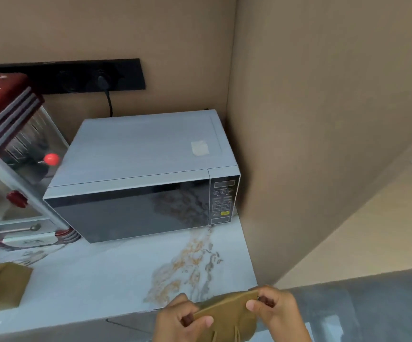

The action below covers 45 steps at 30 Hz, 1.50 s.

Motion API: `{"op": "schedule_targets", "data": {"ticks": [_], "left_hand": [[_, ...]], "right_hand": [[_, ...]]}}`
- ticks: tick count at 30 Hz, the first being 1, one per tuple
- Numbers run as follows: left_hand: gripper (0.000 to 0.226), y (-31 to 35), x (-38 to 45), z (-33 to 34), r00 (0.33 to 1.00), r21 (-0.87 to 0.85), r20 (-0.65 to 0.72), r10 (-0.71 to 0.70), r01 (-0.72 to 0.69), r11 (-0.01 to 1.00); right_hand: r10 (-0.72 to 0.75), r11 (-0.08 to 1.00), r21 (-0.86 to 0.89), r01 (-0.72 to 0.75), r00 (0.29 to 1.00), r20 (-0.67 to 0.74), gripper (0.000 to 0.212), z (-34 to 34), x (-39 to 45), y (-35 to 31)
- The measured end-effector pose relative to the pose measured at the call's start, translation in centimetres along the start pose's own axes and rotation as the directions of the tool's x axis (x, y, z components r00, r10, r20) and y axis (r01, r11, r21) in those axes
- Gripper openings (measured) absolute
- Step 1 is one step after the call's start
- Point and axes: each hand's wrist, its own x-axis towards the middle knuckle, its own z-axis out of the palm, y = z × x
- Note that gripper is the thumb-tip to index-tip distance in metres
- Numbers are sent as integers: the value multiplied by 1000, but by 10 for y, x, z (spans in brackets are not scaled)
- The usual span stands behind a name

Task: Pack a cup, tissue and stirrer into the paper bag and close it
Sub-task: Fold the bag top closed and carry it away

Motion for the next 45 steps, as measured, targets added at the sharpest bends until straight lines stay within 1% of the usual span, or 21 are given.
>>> {"op": "schedule_targets", "data": {"ticks": [2, 5, 9, 14, 18, 20, 24, 26, 28, 30, 33, 36, 39, 45], "left_hand": [[39, 13, -12, 35, 1000, -57, 24, -17, 19, 998], [41, 34, -16, 86, 999, -58, 36, -29, 31, 998], [37, 64, -3, 138, 996, 39, 76, 46, -49, 998], [33, 89, 21, 201, 988, 57, 109, 111, -117, 991], [27, 107, 51, 250, 983, 77, 92, 160, -167, 983], [27, 113, 70, 274, 987, 78, 68, 148, -153, 985], [15, 138, 113, 321, 992, 12, 20, 124, -124, 992], [17, 152, 134, 344, 992, -24, 1, 124, -124, 992], [21, 166, 157, 366, 991, -33, 21, 130, -129, 991], [31, 174, 179, 387, 990, -14, 42, 135, -134, 991], [35, 189, 208, 416, 987, 21, 52, 154, -156, 988], [30, 199, 229, 445, 989, 11, 25, 143, -143, 990], [23, 206, 242, 472, 994, 11, -27, 108, -108, 994], [26, 223, 255, 518, 985, 50, -146, 91, -84, 995]], "right_hand": [[-8, 1000, -5, 8, 1000, -5, 14, -37, -9, 10], [-2, 1000, 26, 3, 999, -41, 8, -89, -18, 23], [5, 999, 49, -1, 997, -72, 7, -145, -16, 37], [0, 998, 62, 8, 992, -124, 17, -209, 4, 46], [10, 998, 60, -3, 994, -112, 15, -260, 38, 52], [8, 998, 57, -2, 995, -101, 13, -285, 59, 54], [30, 999, 46, -26, 996, -79, 10, -336, 101, 58], [28, 997, 68, -21, 995, -98, 11, -362, 118, 59], [15, 996, 93, -3, 992, -126, 8, -386, 136, 61], [18, 994, 111, 2, 985, -173, 7, -409, 152, 65], [13, 993, 114, 11, 978, -209, 12, -439, 175, 70], [6, 991, 134, 24, 975, -221, 17, -467, 197, 77], [-5, 990, 138, 32, 981, -196, 19, -490, 219, 85], [-36, 995, 86, 46, 993, -116, 17, -534, 251, 102]]}}
